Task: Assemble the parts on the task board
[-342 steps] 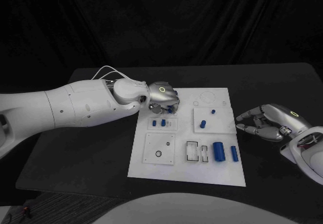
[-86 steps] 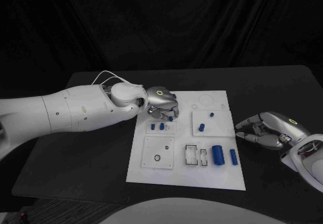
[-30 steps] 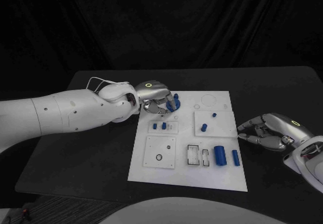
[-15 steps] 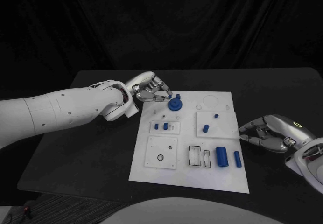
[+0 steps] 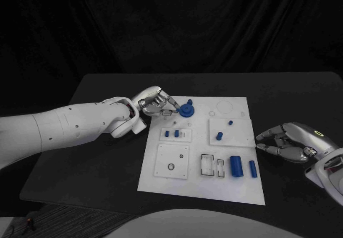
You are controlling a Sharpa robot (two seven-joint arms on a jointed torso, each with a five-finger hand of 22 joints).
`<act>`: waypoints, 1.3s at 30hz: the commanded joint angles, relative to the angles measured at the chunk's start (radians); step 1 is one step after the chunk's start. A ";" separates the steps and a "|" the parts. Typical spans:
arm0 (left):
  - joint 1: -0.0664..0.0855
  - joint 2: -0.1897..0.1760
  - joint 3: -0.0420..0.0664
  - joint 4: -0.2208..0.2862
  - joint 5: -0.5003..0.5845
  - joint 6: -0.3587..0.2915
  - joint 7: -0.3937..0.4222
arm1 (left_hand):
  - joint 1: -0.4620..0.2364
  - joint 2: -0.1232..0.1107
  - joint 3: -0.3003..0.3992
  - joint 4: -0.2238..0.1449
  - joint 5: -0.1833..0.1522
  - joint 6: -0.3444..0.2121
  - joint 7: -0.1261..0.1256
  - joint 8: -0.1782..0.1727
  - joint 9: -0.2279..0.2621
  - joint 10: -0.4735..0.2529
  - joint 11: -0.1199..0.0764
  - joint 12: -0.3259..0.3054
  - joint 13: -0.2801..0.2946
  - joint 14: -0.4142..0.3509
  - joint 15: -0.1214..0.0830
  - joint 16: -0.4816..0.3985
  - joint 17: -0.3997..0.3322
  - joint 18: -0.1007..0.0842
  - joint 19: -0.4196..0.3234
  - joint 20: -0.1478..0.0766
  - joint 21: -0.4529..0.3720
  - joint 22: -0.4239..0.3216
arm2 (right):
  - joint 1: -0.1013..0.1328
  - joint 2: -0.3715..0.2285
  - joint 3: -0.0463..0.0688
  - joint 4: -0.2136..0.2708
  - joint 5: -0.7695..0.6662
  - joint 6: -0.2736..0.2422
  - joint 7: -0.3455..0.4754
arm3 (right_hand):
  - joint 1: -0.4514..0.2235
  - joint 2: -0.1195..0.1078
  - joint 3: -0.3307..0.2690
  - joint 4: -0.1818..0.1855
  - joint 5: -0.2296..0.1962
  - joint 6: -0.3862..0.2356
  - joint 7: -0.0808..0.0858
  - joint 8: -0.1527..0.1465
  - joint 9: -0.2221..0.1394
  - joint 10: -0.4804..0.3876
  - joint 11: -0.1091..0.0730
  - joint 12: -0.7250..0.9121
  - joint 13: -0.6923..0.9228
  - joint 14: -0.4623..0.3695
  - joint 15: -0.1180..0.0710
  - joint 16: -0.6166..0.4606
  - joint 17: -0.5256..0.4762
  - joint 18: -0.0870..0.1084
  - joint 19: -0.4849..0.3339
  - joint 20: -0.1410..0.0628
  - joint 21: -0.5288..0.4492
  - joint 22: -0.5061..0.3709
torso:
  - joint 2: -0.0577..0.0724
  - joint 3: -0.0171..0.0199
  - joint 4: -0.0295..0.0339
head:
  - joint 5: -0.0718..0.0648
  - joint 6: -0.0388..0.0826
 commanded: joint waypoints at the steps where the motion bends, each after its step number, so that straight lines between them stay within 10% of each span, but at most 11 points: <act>1: -0.009 0.003 0.001 -0.005 0.026 -0.010 0.050 | 0.008 0.001 -0.009 -0.001 0.008 0.007 0.001 0.006 0.020 0.108 0.005 0.003 0.263 0.104 0.006 0.003 0.263 -0.009 0.043 0.007 0.000 0.236 | -0.003 -0.003 0.000 0.002 -0.002 -0.002 0.002 | 0.010 0.002 -0.004 0.000 -0.006 0.004 -0.001 0.004 0.001 0.000 -0.004 -0.007 -0.429 0.035 -0.006 -0.003 -0.001 0.003 0.033 0.001 -0.005 0.208 | 0.000 0.0000 -0.0005 | 0.002 -0.006; 39: -0.065 0.028 0.001 -0.050 -0.064 0.003 0.046 | 0.014 0.001 -0.018 -0.005 0.015 0.005 0.003 0.005 0.020 0.108 0.007 0.003 0.263 0.104 0.008 0.003 0.263 -0.007 0.039 0.008 -0.004 0.235 | -0.007 -0.008 0.000 0.007 -0.002 0.005 0.001 | 0.018 0.003 -0.002 -0.003 -0.006 0.003 -0.002 0.003 0.001 -0.002 -0.005 -0.011 -0.433 0.035 -0.007 -0.003 -0.001 0.003 0.033 0.001 -0.004 0.208 | 0.000 0.0010 -0.0022 | 0.005 -0.019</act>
